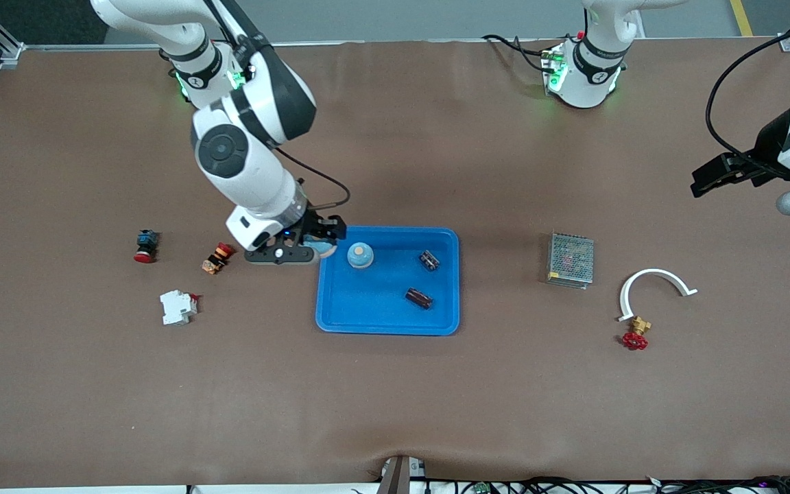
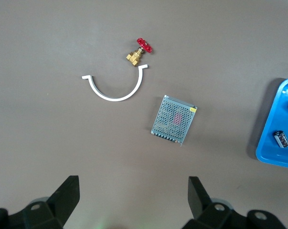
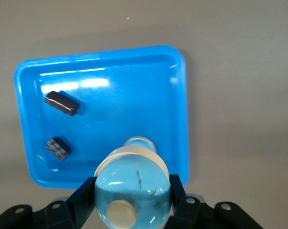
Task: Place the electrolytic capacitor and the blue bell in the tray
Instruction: 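Carry the blue bell over the tray with the right gripper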
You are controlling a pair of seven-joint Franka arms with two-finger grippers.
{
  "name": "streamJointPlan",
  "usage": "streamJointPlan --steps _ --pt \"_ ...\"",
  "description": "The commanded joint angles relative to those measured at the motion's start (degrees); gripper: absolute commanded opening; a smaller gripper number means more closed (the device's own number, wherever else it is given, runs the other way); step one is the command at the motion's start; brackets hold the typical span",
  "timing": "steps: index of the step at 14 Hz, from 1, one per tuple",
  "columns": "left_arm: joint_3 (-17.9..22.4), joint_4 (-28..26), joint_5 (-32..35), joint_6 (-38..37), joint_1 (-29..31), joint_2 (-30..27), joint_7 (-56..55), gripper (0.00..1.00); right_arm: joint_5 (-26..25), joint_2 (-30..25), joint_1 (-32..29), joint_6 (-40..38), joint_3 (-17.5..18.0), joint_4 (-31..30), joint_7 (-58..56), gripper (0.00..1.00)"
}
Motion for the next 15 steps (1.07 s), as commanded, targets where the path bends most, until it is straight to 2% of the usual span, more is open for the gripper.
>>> streamJointPlan --steps 1,6,15 --pt "0.0 0.9 -0.3 0.1 0.3 0.5 0.3 1.00 1.2 6.9 3.5 1.2 -0.7 6.6 5.3 0.25" --pt "-0.6 1.7 -0.3 0.2 -0.5 1.3 1.0 1.00 -0.1 13.0 4.7 5.4 -0.9 8.9 5.4 0.25" --pt "-0.8 2.8 -0.2 0.1 -0.2 0.7 1.3 1.00 -6.5 20.0 2.8 13.6 -1.2 10.0 5.1 0.25"
